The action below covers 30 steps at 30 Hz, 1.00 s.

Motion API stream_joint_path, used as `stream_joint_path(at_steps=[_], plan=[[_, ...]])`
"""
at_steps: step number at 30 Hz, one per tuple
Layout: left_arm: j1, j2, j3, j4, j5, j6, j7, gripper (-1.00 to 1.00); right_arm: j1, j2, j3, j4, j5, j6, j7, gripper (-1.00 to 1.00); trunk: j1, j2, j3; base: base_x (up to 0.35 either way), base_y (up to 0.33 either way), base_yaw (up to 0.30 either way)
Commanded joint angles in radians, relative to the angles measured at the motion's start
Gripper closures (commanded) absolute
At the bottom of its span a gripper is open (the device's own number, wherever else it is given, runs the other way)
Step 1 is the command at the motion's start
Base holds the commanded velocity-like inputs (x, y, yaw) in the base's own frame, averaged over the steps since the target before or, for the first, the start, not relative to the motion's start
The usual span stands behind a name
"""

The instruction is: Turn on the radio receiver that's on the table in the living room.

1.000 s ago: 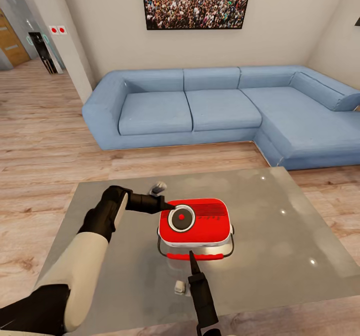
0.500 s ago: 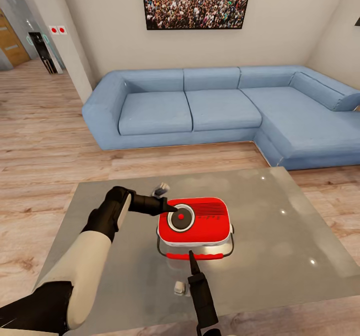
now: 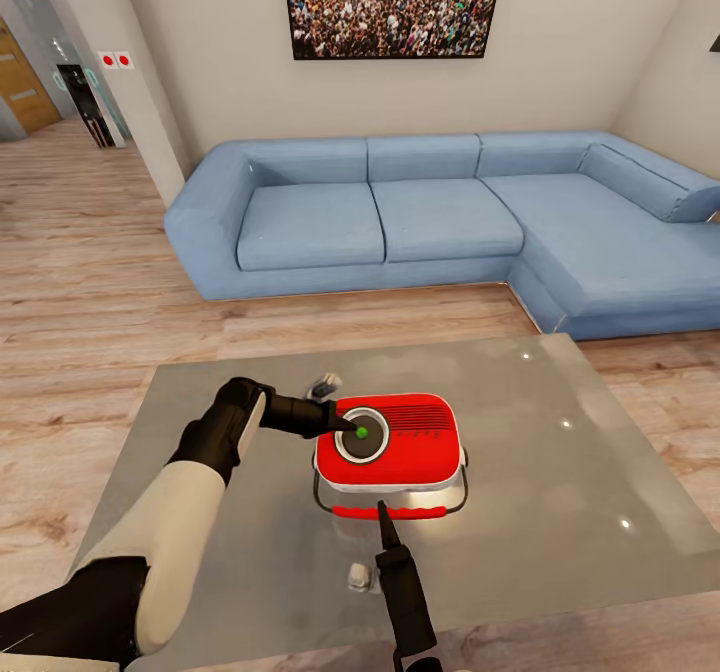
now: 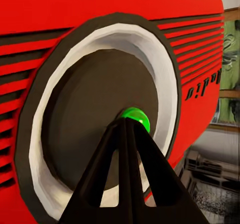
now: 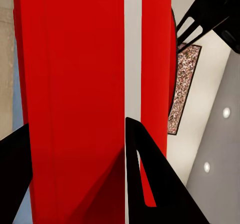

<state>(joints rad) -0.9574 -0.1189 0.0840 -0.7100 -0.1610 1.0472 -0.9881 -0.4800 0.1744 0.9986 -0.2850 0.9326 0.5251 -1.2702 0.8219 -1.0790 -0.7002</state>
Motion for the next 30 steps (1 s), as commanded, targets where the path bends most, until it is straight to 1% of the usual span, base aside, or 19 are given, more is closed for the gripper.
stream_joint_path(at_steps=[1, 2, 10, 15, 18, 20, 21, 22, 24, 25, 27, 30], plan=[[-0.008, -0.007, 0.000, 0.017, 0.000, 0.000, 0.000, 1.00, 0.000, 0.000, 0.003, -0.001, 0.003, 0.003, -0.001, 1.00, 0.000, 0.000, 0.000, 0.000, 0.000, 0.000], [-0.015, -0.015, 0.003, 0.032, 0.000, 0.000, 0.002, 1.00, 0.000, 0.000, 0.003, -0.001, 0.002, 0.003, -0.002, 1.00, 0.000, 0.000, 0.000, 0.000, 0.000, 0.000], [-0.028, -0.038, 0.008, 0.052, 0.004, 0.000, 0.059, 1.00, 0.000, 0.000, 0.003, -0.001, 0.003, 0.004, -0.003, 1.00, 0.000, 0.000, 0.000, 0.000, 0.000, 0.000], [-0.030, -0.041, 0.008, 0.049, 0.012, 0.000, 0.066, 1.00, 0.000, 0.000, 0.003, 0.000, 0.002, 0.003, -0.001, 1.00, 0.000, 0.000, 0.000, 0.000, 0.000, 0.000], [-0.030, -0.041, 0.007, 0.040, 0.031, 0.000, 0.066, 1.00, 0.000, 0.000, 0.000, -0.001, -0.003, 0.004, 0.003, 1.00, 0.000, 0.000, 0.000, 0.000, 0.000, 0.000], [-0.030, -0.040, 0.006, 0.023, 0.062, 0.000, 0.066, 1.00, 0.000, 0.000, -0.003, -0.001, -0.006, 0.003, 0.009, 1.00, 0.000, 0.000, 0.000, 0.000, 0.000, 0.000], [-0.030, -0.039, 0.006, 0.011, 0.084, 0.000, 0.066, 1.00, 0.000, 0.000, -0.005, -0.001, -0.008, 0.000, 0.013, 1.00, 0.000, 0.000, 0.000, 0.000, 0.000, 0.000], [-0.030, -0.039, 0.006, 0.004, 0.097, 0.000, 0.066, 1.00, 0.000, 0.000, -0.007, -0.001, -0.009, -0.001, 0.015, 1.00, 0.000, 0.000, 0.000, 0.000, 0.000, 0.000], [-0.030, -0.037, 0.005, -0.026, 0.156, 0.000, 0.065, 1.00, 0.000, 0.000, -0.010, -0.002, -0.017, -0.006, 0.034, 1.00, 0.000, 0.000, 0.000, 0.000, 0.000, 0.000], [-0.030, -0.036, 0.004, -0.035, 0.172, 0.000, 0.065, 1.00, 0.000, 0.000, -0.011, -0.004, -0.020, -0.006, 0.042, 1.00, 0.000, 0.000, 0.000, 0.000, 0.000, 0.000], [-0.030, -0.034, 0.004, -0.068, 0.230, 0.000, 0.065, 1.00, 0.000, 0.000, -0.012, -0.013, -0.034, -0.010, 0.083, 1.00, 0.000, 0.000, 0.000, 0.000, 0.000, 0.000], [-0.030, -0.032, 0.003, -0.097, 0.272, 0.000, 0.065, 1.00, 0.000, 0.000, -0.018, -0.019, -0.043, -0.023, 0.131, 1.00, 0.000, 0.000, 0.000, 0.000, 0.000, 0.000]])
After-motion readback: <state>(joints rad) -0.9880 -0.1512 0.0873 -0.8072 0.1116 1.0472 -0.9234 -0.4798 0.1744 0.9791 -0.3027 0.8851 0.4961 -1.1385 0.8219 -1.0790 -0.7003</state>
